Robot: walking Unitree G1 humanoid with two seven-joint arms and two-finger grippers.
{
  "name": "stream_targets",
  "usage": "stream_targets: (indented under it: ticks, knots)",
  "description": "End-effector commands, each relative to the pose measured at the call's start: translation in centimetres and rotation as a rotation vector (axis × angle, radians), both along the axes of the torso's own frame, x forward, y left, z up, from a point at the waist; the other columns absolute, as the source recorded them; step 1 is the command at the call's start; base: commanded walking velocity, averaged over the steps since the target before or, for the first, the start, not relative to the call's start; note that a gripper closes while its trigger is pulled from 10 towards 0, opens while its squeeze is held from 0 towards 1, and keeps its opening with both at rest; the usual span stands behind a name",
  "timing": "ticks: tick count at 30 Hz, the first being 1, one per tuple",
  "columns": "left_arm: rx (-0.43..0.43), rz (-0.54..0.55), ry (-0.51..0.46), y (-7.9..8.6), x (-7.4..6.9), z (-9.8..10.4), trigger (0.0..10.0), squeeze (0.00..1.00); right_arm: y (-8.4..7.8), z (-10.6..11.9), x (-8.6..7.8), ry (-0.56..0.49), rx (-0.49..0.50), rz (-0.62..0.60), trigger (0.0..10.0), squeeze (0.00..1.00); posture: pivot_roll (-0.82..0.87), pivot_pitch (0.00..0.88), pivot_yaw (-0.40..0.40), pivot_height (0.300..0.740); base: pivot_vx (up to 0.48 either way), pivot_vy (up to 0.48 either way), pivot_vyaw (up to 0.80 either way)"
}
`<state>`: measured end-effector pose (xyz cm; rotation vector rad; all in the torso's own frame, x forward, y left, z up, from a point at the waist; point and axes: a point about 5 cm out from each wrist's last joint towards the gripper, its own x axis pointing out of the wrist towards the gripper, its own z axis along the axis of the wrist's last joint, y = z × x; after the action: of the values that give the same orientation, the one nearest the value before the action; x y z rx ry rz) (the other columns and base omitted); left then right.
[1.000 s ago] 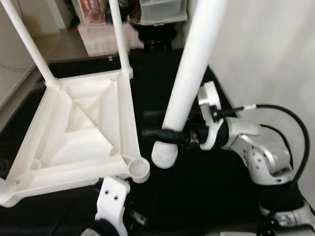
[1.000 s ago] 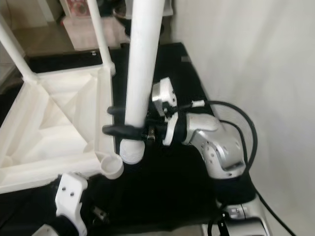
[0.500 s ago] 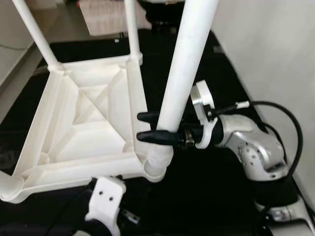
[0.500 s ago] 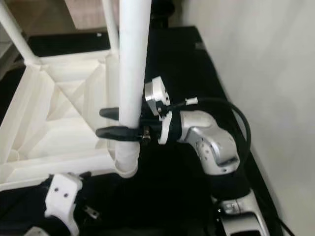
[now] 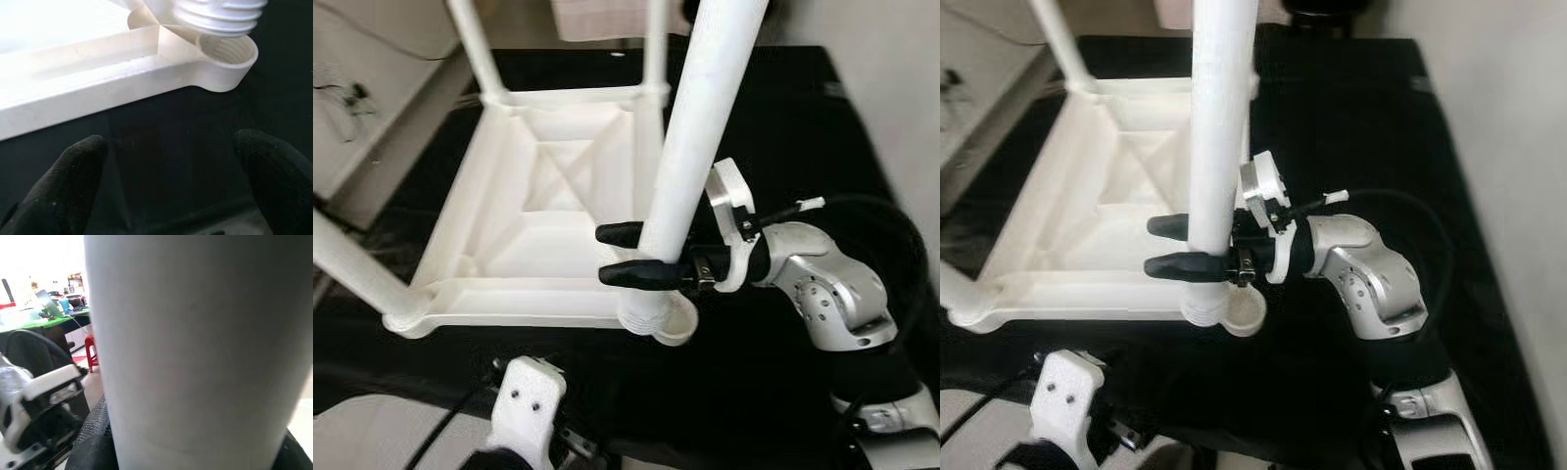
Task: Building children table
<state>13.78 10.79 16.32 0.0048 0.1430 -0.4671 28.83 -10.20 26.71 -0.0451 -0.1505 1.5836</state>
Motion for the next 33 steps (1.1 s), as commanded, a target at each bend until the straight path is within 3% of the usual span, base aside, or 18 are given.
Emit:
stream_targets:
  ticks: [1,4,9,12,15,24,27,33]
  knots:
    - [0.024,-0.009,-0.007,0.1,-0.1,-0.1,10.0,0.0,0.2,0.6,0.0,-0.024,0.026,-0.003,10.0,0.0,-0.04,0.304,0.02,0.74,0.0,0.0,0.8]
    - [0.048,-0.033,-0.037,0.1,0.5,-0.1,10.0,0.0,0.0,0.7,1.0,-0.031,0.063,-0.088,10.0,0.0,-0.03,0.308,0.023,0.74,0.0,0.0,0.0]
    - [0.049,-0.036,-0.042,0.6,1.0,-0.5,10.0,0.0,-0.9,0.8,1.2,-0.04,0.095,-0.103,10.0,0.0,-0.04,0.308,0.026,0.74,0.0,0.0,0.0]
    - [-0.023,-0.087,-0.03,0.3,0.9,-0.4,10.0,0.0,-2.6,1.1,0.2,-0.055,0.111,-0.056,10.0,0.0,-0.04,0.318,0.041,0.74,0.0,0.0,0.0]
    - [-0.038,-0.107,-0.029,0.2,0.9,-0.4,10.0,0.0,-3.1,1.0,-0.2,-0.064,0.107,-0.035,10.0,0.0,-0.03,0.322,0.044,0.74,0.0,0.0,0.0]
    - [-0.065,-0.146,-0.033,0.5,0.7,-0.3,10.0,0.0,-4.0,-0.6,-0.8,-0.174,-0.016,-0.087,10.0,0.0,-0.03,0.334,0.08,0.74,0.0,0.0,0.0]
    - [-0.067,-0.149,-0.034,0.8,0.6,-0.3,10.0,0.0,-4.0,-1.3,-0.9,-0.223,-0.1,-0.091,10.0,0.0,-0.03,0.338,0.091,0.74,0.0,0.0,0.0]
    - [-0.069,-0.165,-0.03,0.9,0.4,-0.4,10.0,0.0,-4.4,-2.1,-1.6,-0.211,-0.157,-0.036,10.0,0.0,-0.02,0.339,0.097,0.74,0.0,0.0,0.0]
